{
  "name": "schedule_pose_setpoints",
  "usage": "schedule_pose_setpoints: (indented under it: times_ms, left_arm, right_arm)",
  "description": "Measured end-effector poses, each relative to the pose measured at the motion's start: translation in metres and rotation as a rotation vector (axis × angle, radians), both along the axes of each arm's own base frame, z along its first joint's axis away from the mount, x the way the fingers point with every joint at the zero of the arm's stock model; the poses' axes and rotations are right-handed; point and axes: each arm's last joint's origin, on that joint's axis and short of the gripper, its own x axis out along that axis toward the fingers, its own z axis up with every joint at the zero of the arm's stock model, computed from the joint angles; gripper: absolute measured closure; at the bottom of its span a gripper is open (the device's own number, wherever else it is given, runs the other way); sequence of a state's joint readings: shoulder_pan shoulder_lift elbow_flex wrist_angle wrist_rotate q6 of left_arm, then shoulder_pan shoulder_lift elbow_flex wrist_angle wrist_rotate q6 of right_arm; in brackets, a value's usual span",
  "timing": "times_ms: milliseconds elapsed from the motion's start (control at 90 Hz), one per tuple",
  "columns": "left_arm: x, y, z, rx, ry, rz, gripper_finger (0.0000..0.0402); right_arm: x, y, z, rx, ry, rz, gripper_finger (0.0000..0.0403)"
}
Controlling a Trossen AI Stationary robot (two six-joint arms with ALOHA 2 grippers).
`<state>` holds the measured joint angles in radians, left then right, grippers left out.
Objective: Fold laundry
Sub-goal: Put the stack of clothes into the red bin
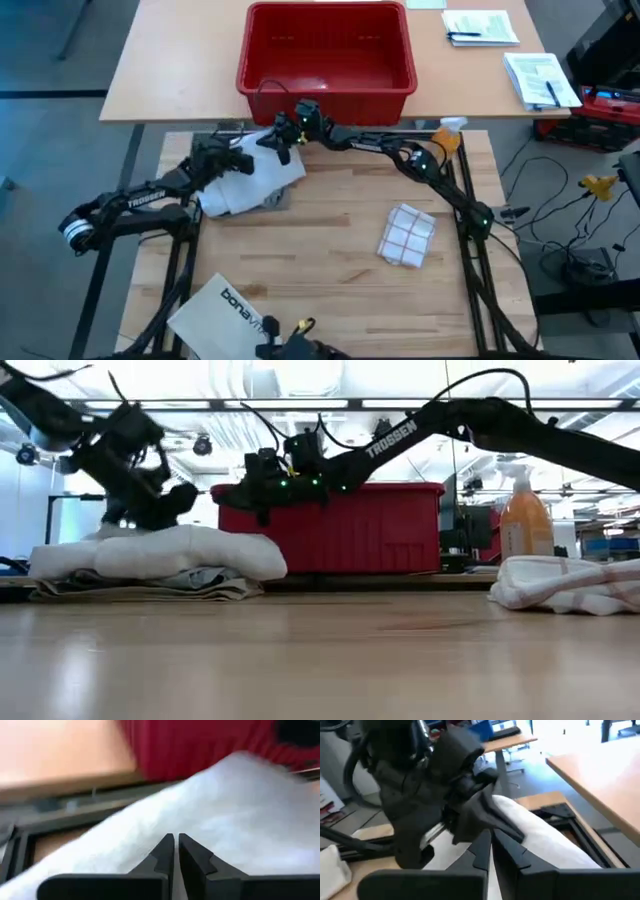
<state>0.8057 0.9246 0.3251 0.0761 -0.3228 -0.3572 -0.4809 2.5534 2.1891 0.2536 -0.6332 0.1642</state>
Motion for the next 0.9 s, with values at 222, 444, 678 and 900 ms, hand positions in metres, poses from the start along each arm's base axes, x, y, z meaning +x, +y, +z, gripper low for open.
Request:
schedule_pose_setpoints:
  times_ms: [222,444,678,900]
  left_arm:
    - [-0.006,-0.001,-0.023,-0.067,0.009,0.159,0.0400]
    - [0.002,0.003,-0.022,-0.118,-0.032,0.078,0.0401]
    - [0.016,0.016,0.023,0.036,-0.039,-0.048,0.0401]
    - [0.029,0.026,0.007,-0.019,0.177,-0.209,0.0401]
  right_arm:
    - [-0.003,0.007,0.005,0.171,0.138,-0.031,0.0403]
    - [-0.028,0.006,0.037,0.425,0.308,-0.019,0.0403]
    - [-0.067,0.019,0.053,0.133,0.650,-0.134,0.0403]
    - [-0.080,0.030,0.063,0.172,0.733,-0.130,0.0403]
